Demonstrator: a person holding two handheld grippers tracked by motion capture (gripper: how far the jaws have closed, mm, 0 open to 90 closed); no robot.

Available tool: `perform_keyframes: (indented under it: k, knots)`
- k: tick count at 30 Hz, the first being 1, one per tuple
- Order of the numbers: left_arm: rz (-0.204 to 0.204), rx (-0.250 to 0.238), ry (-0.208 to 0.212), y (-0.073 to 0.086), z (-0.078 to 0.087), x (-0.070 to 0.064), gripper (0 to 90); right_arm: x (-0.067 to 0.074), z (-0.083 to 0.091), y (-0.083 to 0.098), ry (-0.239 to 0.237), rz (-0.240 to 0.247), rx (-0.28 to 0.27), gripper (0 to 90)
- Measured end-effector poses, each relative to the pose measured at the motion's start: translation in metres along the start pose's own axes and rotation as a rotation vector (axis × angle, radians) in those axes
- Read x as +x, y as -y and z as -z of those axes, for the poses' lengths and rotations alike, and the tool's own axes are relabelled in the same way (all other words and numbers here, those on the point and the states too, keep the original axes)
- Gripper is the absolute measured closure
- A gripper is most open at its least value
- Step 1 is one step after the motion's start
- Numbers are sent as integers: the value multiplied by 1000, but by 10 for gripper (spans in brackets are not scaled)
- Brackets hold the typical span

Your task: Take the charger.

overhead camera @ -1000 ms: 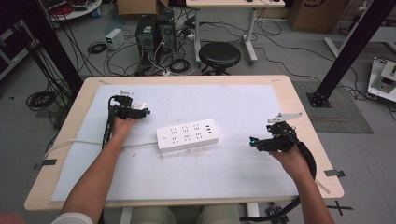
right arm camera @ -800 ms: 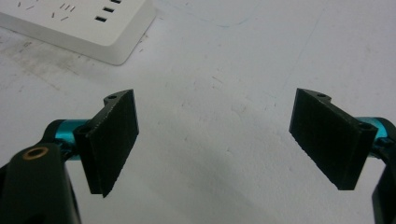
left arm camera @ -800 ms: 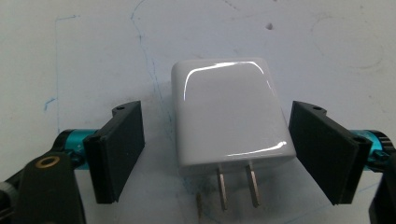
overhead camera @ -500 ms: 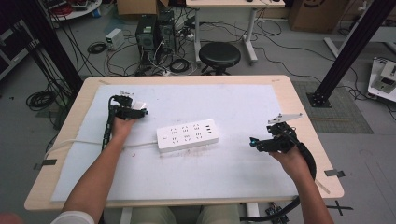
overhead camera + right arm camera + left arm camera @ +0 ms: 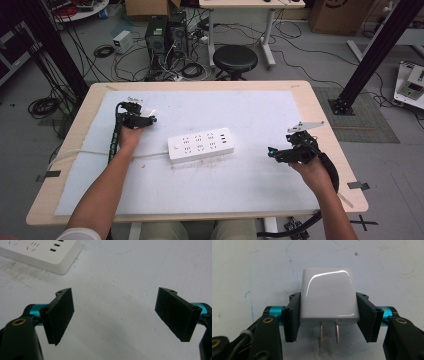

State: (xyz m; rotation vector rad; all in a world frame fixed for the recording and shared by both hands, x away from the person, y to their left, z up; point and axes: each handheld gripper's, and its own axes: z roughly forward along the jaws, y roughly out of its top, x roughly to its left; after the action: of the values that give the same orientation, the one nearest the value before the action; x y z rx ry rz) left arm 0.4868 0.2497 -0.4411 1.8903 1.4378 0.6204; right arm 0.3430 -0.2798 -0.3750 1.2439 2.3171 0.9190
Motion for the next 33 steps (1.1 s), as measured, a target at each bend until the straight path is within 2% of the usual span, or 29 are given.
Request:
perform_keyframes:
  k: [6, 10, 15, 21, 27, 29, 33]
  knots:
    - [-9, -26, 9, -2, 13, -1, 426, 0, 0, 0, -3, 6, 1, 159]
    - [-21, -71, 20, -3, 29, -6, 426, 2, 0, 0, -9, 12, -2, 159]
    - [-26, -97, 37, 0, 43, -10, 427, 4, 1, -2, -17, 22, -9, 159]
    - [-32, -161, 66, 7, 67, -16, 427, 8, 1, -4, -27, 38, -13, 159]
    - [-31, -202, 87, 14, 86, -19, 427, 12, 0, -4, -34, 44, -14, 159]
    - [-34, -235, 107, 18, 98, -22, 427, 12, 0, -4, -38, 50, -19, 159]
    - [-48, -263, 134, 21, 110, -25, 427, 14, 0, -5, -42, 58, -21, 159]
